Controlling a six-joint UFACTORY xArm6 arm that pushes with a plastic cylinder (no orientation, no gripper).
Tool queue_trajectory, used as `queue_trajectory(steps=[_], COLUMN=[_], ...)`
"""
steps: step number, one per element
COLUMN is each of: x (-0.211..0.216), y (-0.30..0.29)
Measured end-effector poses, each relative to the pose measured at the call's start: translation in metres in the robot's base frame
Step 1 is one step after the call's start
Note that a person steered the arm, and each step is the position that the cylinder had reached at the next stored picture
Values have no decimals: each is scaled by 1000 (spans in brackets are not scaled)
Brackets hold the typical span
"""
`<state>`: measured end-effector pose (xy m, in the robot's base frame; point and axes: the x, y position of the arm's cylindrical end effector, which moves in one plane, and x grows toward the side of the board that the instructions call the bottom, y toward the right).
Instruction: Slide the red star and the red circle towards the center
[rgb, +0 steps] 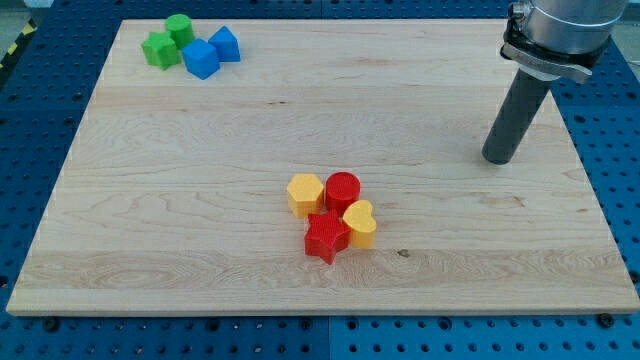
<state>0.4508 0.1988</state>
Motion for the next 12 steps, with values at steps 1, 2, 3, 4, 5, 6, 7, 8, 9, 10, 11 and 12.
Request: queue_trajectory(steps=[1, 2, 3, 4, 5, 6, 7, 8, 9, 10, 11, 12], x=[0, 1, 31, 74, 114, 150, 160, 160, 139, 119, 119, 108], y=[0, -1, -16, -47, -85, -130, -194, -216, -213, -196, -161, -127])
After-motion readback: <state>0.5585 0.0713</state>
